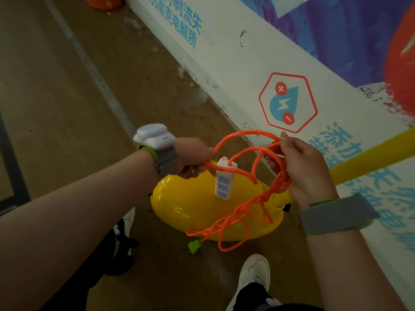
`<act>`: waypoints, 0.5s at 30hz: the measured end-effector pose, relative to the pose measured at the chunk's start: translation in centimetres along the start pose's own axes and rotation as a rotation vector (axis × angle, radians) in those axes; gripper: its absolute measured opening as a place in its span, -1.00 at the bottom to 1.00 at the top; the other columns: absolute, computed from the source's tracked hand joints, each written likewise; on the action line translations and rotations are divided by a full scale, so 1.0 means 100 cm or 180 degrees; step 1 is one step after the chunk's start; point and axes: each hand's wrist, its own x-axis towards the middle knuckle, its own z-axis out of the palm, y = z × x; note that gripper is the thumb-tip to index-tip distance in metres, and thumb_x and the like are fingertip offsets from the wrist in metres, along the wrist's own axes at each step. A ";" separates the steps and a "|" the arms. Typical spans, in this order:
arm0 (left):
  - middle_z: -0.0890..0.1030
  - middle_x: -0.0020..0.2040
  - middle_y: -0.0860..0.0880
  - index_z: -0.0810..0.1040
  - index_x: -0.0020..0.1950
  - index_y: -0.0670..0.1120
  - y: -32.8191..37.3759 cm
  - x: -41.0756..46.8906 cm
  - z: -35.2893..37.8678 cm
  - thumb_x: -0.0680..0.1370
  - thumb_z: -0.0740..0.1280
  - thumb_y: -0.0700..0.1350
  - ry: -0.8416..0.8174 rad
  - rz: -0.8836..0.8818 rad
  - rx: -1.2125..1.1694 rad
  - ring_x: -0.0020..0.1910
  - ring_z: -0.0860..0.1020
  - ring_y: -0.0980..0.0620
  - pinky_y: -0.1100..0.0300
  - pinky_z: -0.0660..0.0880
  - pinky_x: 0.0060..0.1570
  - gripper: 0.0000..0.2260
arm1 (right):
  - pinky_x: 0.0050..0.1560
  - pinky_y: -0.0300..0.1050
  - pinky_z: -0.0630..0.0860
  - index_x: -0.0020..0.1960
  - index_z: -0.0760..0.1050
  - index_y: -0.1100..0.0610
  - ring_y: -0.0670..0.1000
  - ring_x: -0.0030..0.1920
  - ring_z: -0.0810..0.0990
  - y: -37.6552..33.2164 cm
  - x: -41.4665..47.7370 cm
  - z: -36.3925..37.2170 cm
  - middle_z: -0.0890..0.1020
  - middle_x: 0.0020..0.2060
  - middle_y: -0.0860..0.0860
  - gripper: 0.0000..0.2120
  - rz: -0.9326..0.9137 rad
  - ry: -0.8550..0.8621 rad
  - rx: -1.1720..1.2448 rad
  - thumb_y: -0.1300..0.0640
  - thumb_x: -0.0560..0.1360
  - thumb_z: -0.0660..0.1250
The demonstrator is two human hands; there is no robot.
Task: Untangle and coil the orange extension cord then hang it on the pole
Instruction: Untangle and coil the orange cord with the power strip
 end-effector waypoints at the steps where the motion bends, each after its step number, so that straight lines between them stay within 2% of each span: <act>1: 0.47 -0.46 -0.02 0.54 0.24 -0.24 -0.001 -0.002 0.002 0.66 0.06 0.05 0.0083 -0.0006 0.0430 -0.57 0.39 0.12 0.37 0.29 -0.59 -0.56 | -0.39 -0.26 0.56 -0.19 0.54 0.16 -0.05 -0.42 0.58 -0.001 -0.001 0.001 0.62 -0.37 0.08 -0.72 0.0016 -0.0059 0.0009 0.02 0.59 0.23; 3: 0.59 -0.19 -0.07 0.46 0.32 -0.21 -0.002 -0.002 0.000 0.63 0.18 -0.07 0.0673 0.0327 0.1256 -0.27 0.58 0.03 0.29 0.43 -0.37 -0.67 | -0.41 -0.27 0.56 -0.16 0.52 0.19 -0.06 -0.46 0.57 -0.002 -0.002 0.002 0.62 -0.39 0.09 -0.71 0.0064 -0.0182 -0.0020 0.02 0.59 0.21; 4: 0.57 -0.17 -0.05 0.44 0.33 -0.19 -0.004 -0.003 0.000 0.61 0.22 -0.13 0.0893 0.0536 0.1684 -0.19 0.58 -0.02 0.26 0.44 -0.32 -0.69 | -0.43 -0.27 0.55 -0.16 0.52 0.20 -0.06 -0.48 0.57 -0.003 -0.003 0.003 0.61 -0.41 0.08 -0.71 0.0089 -0.0244 -0.0015 0.02 0.59 0.21; 6: 0.43 -0.32 0.00 0.53 0.17 -0.17 -0.005 0.003 -0.003 0.64 0.15 -0.14 0.1077 0.0603 0.1811 -0.26 0.49 -0.02 0.22 0.39 -0.34 -0.78 | -0.46 -0.28 0.52 -0.20 0.50 0.18 -0.07 -0.51 0.55 -0.003 -0.005 0.006 0.60 -0.47 0.04 -0.71 0.0171 -0.0331 0.0078 0.01 0.59 0.22; 8: 0.40 -0.35 -0.01 0.52 -0.13 -0.15 -0.008 0.003 -0.003 0.67 0.08 -0.01 0.1352 0.0634 0.2083 -0.23 0.47 -0.04 0.14 0.39 -0.24 -0.65 | -0.45 -0.27 0.50 -0.24 0.49 0.16 -0.07 -0.51 0.54 -0.003 -0.008 0.009 0.59 -0.50 0.01 -0.70 0.0228 -0.0432 0.0160 0.01 0.59 0.22; 9: 0.42 -0.34 -0.02 0.49 -0.21 -0.13 -0.008 0.004 -0.001 0.66 0.09 0.05 0.1484 0.0621 0.2171 -0.21 0.48 -0.05 0.12 0.40 -0.21 -0.62 | -0.44 -0.25 0.49 -0.25 0.49 0.15 -0.06 -0.50 0.54 -0.002 -0.010 0.010 0.59 -0.49 0.01 -0.69 0.0219 -0.0500 0.0160 0.01 0.59 0.22; 11: 0.43 -0.32 -0.03 0.47 -0.28 -0.10 -0.009 0.003 0.000 0.63 0.16 0.02 0.1662 0.0617 0.2327 -0.23 0.48 -0.08 0.10 0.40 -0.24 -0.66 | -0.41 -0.22 0.50 -0.25 0.50 0.14 -0.07 -0.48 0.54 -0.002 -0.013 0.014 0.59 -0.48 0.00 -0.69 0.0251 -0.0603 0.0246 0.00 0.58 0.22; 13: 0.41 -0.31 -0.04 0.48 -0.27 -0.11 -0.004 -0.003 0.000 0.60 0.21 -0.10 0.1924 0.0648 0.2272 -0.25 0.47 -0.11 0.11 0.38 -0.26 -0.74 | -0.40 -0.23 0.51 -0.26 0.50 0.14 -0.10 -0.48 0.54 -0.002 -0.014 0.018 0.59 -0.50 -0.02 -0.70 0.0282 -0.0607 0.0403 0.00 0.57 0.23; 15: 0.38 -0.36 -0.02 0.43 -0.35 -0.08 0.002 -0.009 0.002 0.56 0.23 -0.13 0.2193 0.0801 0.2345 -0.27 0.47 -0.12 0.12 0.37 -0.28 -0.73 | -0.41 -0.23 0.50 -0.27 0.48 0.14 -0.10 -0.49 0.54 -0.003 -0.014 0.020 0.59 -0.51 -0.02 -0.71 0.0223 -0.0594 0.0486 0.02 0.57 0.24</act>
